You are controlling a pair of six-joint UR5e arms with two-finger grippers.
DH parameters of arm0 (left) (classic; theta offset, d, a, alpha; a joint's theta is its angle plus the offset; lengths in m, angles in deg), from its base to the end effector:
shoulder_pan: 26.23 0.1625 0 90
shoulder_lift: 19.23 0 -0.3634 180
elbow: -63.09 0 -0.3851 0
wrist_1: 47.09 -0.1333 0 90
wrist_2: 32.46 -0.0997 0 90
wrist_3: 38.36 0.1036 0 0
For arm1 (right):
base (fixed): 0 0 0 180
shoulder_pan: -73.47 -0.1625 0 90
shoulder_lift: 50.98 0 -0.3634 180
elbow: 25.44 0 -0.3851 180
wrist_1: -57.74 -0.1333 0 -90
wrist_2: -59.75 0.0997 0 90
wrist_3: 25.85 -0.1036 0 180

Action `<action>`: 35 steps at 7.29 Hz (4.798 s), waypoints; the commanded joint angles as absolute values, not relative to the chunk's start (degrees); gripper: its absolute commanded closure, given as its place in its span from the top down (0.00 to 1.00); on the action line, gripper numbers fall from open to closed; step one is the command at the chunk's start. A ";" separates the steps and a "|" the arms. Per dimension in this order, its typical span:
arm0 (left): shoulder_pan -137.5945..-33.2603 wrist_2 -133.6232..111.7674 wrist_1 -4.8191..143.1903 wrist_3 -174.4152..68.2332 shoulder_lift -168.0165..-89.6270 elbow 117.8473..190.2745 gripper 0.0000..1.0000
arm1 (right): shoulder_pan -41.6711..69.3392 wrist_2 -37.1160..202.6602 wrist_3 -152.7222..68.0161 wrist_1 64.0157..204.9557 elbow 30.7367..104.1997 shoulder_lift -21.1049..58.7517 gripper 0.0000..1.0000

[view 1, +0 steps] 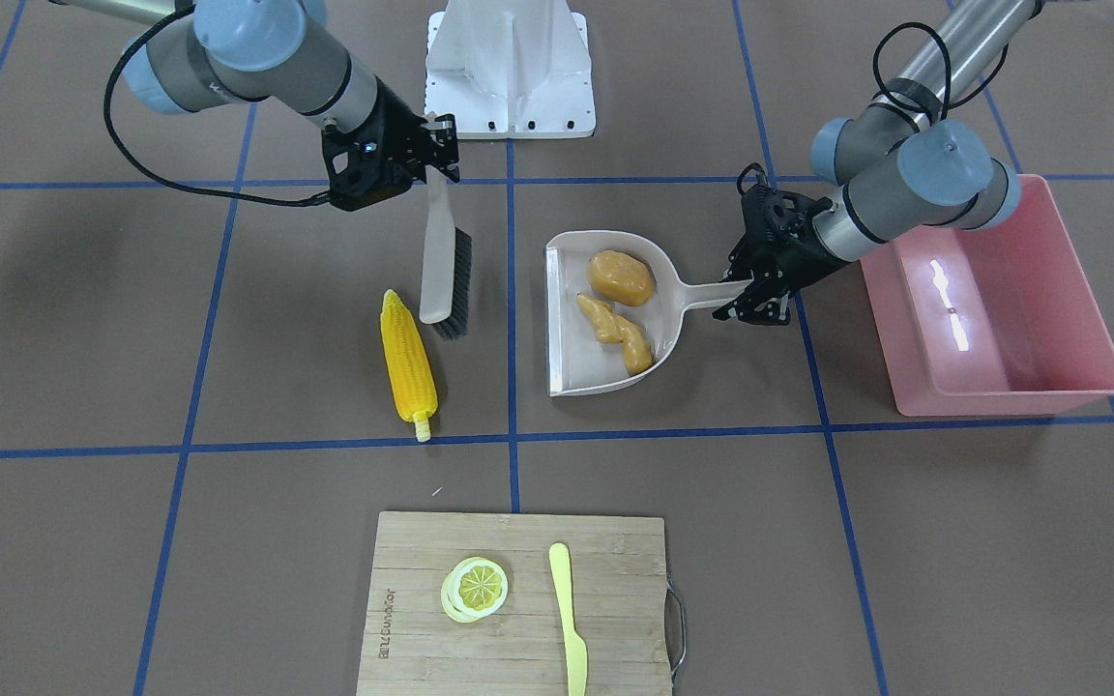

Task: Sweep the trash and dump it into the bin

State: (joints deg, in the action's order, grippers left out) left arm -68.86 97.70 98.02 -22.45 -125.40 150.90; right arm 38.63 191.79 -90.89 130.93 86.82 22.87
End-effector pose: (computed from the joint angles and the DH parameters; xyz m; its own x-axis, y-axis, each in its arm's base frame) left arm 0.3850 -0.4447 0.3536 -0.0005 0.9994 0.0347 -0.2729 -0.0335 0.9615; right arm -0.3927 -0.3512 0.2343 0.4130 -0.0944 0.9058 0.2222 0.9750 0.0003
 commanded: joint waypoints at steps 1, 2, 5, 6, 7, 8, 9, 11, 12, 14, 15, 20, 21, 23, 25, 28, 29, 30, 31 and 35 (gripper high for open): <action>-68.95 97.70 98.01 -22.54 -125.31 150.81 0.00 | 32.80 193.34 -73.04 147.15 93.63 28.00 0.00; -68.95 97.70 97.84 -22.54 -125.31 150.81 0.00 | 32.16 192.39 -68.09 150.34 93.13 28.12 0.00; -68.86 97.62 97.57 -22.63 -125.40 150.63 0.00 | 31.63 184.32 -59.53 152.57 87.61 28.12 0.00; -68.86 97.62 97.49 -22.54 -125.40 150.63 0.00 | 31.54 181.25 -59.34 152.66 86.20 27.94 0.00; -68.86 97.62 97.49 -22.63 -125.40 150.54 0.00 | 30.67 179.56 -59.25 152.57 84.88 27.77 0.00; -68.86 97.62 97.49 -22.63 -125.40 150.54 0.00 | 30.14 179.28 -58.64 152.40 81.73 25.94 0.00; -68.86 97.62 97.49 -22.63 -125.40 150.54 0.00 | 30.05 179.37 -58.72 152.40 77.96 22.70 0.00; -68.86 97.62 97.49 -22.54 -125.40 150.45 0.00 | 31.00 180.15 -59.69 152.48 75.20 18.90 0.00; -68.86 97.62 97.49 -22.54 -125.40 150.45 0.00 | 33.97 180.68 -61.08 152.40 75.20 18.63 0.00; -68.86 97.53 97.49 -22.54 -125.40 150.45 0.06 | 38.20 180.77 -66.79 151.61 75.46 16.52 0.00; -68.86 97.62 97.49 -22.54 -125.40 150.45 0.09 | 38.57 181.04 -69.51 151.52 76.42 15.82 0.00; -68.95 97.62 97.49 -22.45 -125.40 150.37 0.23 | 41.20 181.57 -77.44 146.42 76.87 13.71 0.00; -68.86 97.62 97.49 -22.45 -125.40 150.37 0.22 | 43.47 181.57 -77.88 144.51 76.95 13.62 0.00; -68.86 97.18 97.49 -22.37 -125.40 150.45 0.22 | 47.26 181.39 -83.06 143.52 78.96 13.44 0.00; -68.95 96.91 97.57 -21.93 -125.31 150.63 0.21 | 50.77 181.39 -87.61 141.26 80.73 14.14 0.00; -68.86 96.91 97.49 -21.92 -125.22 150.54 0.21 | 54.83 179.81 -92.11 136.94 81.96 15.99 0.00; -68.86 96.91 97.49 -22.01 -125.22 150.54 0.20 | 54.40 179.72 -93.86 134.49 81.96 15.99 0.00; -68.95 97.00 97.49 -22.01 -125.22 150.46 0.20 | 54.22 179.63 -96.75 131.77 81.79 15.81 0.00; -68.86 96.91 97.49 -22.01 -125.22 150.45 0.20 | 54.13 179.63 -99.48 129.31 81.79 15.73 0.00; -68.95 97.00 97.49 -21.93 -125.22 150.28 0.20 | 57.90 174.72 -99.77 128.06 78.46 15.38 0.00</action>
State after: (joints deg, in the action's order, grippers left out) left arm -68.87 96.96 97.49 -21.99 -125.22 150.33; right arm 56.75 175.98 -99.61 128.63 80.06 16.02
